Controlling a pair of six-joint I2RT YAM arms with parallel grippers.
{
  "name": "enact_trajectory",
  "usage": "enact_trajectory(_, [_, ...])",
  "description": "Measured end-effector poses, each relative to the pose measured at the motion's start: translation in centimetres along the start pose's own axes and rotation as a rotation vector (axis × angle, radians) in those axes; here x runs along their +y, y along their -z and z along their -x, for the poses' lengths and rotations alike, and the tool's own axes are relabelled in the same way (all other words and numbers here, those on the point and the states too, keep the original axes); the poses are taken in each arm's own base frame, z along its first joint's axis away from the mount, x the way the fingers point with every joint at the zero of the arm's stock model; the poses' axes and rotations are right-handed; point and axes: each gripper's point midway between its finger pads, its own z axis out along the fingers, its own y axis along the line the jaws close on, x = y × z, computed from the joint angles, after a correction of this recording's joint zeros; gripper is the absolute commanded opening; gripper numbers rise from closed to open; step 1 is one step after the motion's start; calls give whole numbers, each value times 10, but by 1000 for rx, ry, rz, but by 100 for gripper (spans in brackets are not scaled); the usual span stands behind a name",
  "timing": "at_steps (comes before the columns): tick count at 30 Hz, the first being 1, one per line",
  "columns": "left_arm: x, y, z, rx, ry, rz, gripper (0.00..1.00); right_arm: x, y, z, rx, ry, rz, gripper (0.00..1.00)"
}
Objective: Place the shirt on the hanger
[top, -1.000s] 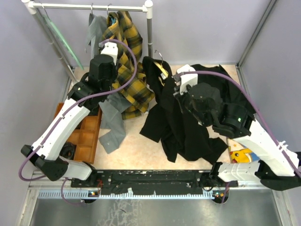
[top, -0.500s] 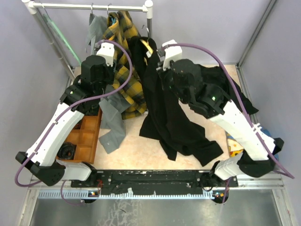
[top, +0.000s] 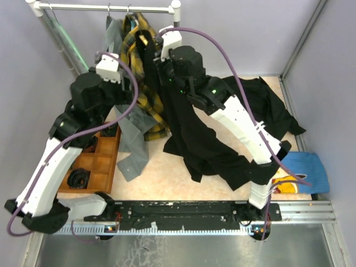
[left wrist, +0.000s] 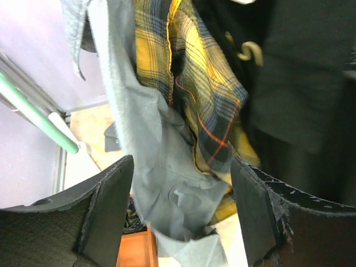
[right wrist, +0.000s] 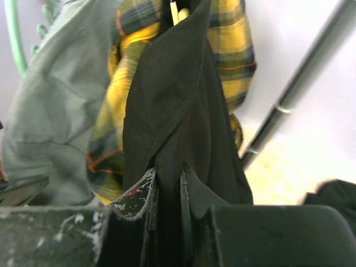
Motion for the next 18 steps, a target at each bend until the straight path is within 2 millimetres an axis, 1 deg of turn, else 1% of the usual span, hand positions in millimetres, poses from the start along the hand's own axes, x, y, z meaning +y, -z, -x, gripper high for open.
enact_trajectory(4, [4,33,15,-79,67,-63,79,28,-22,-2,-9,-5,110,0])
enact_trajectory(6, [8,49,21,-115,93,-83,79,40,-30,0,-23,-10,161,0])
enact_trajectory(10, [16,69,25,-161,126,-89,80,62,-46,0,-48,-14,239,0])
enact_trajectory(12, [19,73,26,-170,132,-85,80,72,-52,-1,-59,-13,269,0])
enact_trajectory(15, [20,74,24,-170,135,-80,80,85,-58,1,-82,-16,292,0])
enact_trajectory(18, [20,72,20,-158,132,-74,81,85,-59,2,-92,-8,263,0])
